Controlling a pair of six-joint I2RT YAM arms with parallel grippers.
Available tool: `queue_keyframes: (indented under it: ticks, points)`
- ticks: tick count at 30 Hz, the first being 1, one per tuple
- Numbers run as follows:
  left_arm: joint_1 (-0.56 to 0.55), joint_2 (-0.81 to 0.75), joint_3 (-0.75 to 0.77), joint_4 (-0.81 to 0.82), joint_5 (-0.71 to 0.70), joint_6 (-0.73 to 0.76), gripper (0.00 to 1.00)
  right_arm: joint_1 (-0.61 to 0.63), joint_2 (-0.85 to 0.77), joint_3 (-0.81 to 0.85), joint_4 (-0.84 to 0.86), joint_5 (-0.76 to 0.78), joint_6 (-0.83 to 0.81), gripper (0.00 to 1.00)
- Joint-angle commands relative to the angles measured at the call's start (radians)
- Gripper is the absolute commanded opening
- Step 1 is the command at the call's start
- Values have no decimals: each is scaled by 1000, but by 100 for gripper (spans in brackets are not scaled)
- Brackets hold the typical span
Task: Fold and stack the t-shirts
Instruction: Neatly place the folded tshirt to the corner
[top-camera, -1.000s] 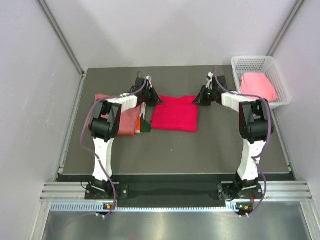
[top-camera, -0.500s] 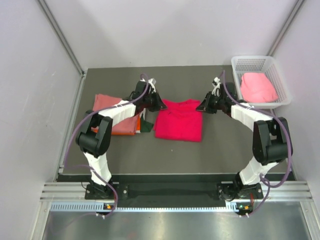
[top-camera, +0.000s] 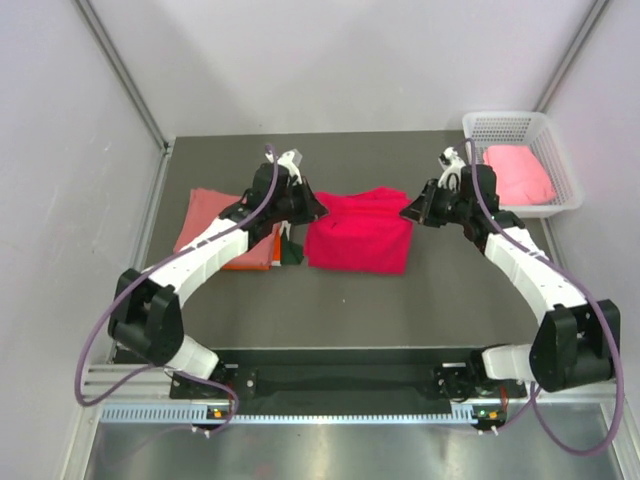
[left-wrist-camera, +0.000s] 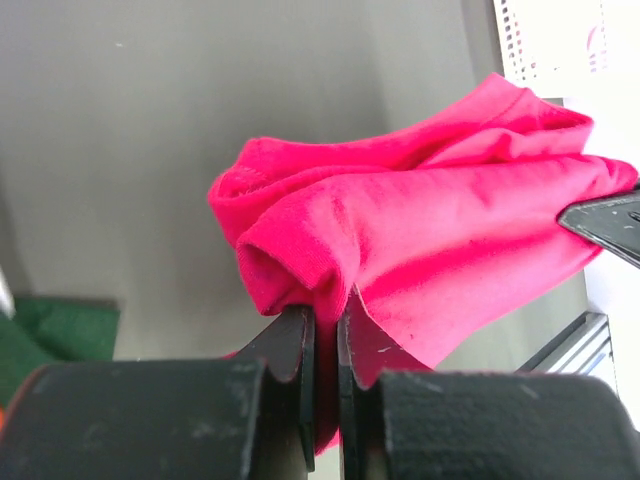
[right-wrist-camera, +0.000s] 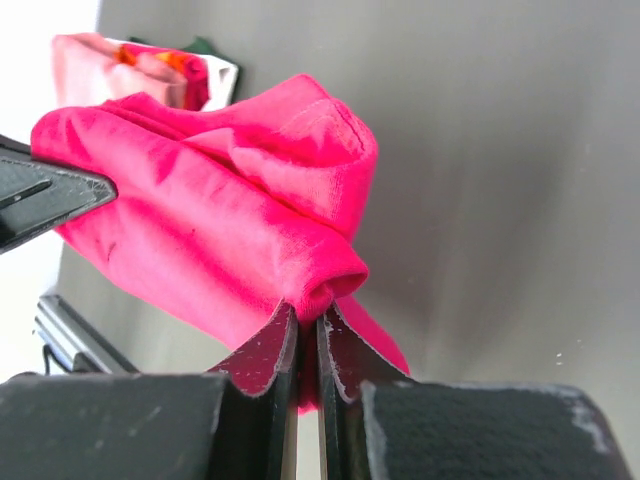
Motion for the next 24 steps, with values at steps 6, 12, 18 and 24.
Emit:
queue_keyframes:
  ticks: [6,12,18,24]
  points:
    - [24,-181,73,-175,-142,55,0,97,-83,118,-85,37,-4,0]
    - [139,-207,249,-465,-275,100,0,272,12,288,-96,108,51,0]
    - [344,-284,272,-623,-384,129,0,459,170,442,-45,175,132,0]
    - [509,-279,384,-796,-464,195,0,611,329,574,10,224,192,0]
